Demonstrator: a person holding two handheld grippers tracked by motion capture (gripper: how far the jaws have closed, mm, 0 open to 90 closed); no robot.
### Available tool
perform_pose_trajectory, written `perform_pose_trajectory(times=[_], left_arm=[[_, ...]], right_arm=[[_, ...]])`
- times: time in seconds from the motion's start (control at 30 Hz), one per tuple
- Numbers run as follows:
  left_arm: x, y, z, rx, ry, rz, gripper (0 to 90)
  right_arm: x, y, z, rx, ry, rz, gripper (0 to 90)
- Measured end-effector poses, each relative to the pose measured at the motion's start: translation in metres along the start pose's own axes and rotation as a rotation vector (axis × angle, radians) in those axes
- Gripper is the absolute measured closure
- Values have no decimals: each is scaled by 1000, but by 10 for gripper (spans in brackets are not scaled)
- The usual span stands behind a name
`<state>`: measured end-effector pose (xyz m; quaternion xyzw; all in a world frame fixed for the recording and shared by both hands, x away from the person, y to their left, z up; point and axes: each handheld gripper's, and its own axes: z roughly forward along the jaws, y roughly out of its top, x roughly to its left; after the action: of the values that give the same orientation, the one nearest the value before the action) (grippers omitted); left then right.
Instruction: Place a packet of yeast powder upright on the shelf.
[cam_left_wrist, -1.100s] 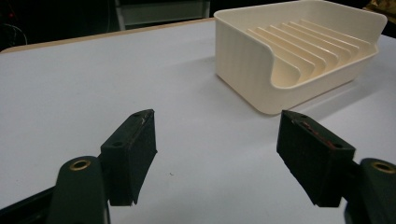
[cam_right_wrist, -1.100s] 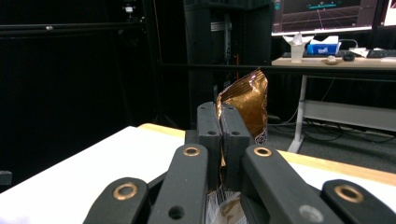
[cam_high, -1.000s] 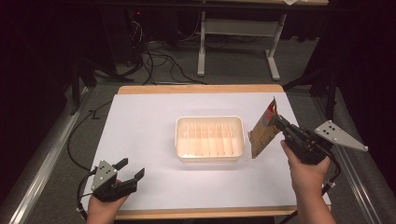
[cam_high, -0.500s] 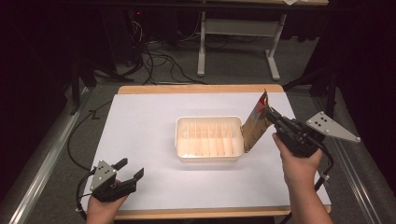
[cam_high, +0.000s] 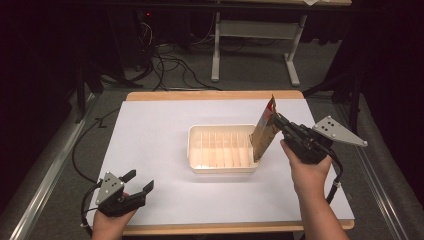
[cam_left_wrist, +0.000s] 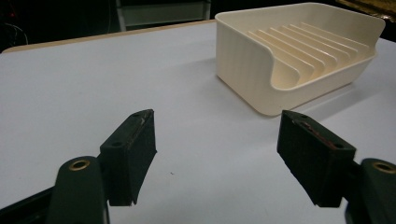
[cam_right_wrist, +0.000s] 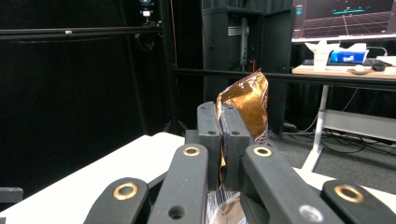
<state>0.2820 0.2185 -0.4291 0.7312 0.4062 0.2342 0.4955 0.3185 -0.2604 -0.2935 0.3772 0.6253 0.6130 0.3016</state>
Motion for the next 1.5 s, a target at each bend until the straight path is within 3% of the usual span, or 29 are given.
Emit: perform_pose_trajectory(times=[0.7, 1.5], left_arm=[[2, 1, -4, -10, 11, 10, 283], [2, 1, -4, -9, 6, 11, 284]], right_arm=[[5, -18, 34, 63, -1, 2, 900], [2, -29, 54, 99, -40, -3, 900]])
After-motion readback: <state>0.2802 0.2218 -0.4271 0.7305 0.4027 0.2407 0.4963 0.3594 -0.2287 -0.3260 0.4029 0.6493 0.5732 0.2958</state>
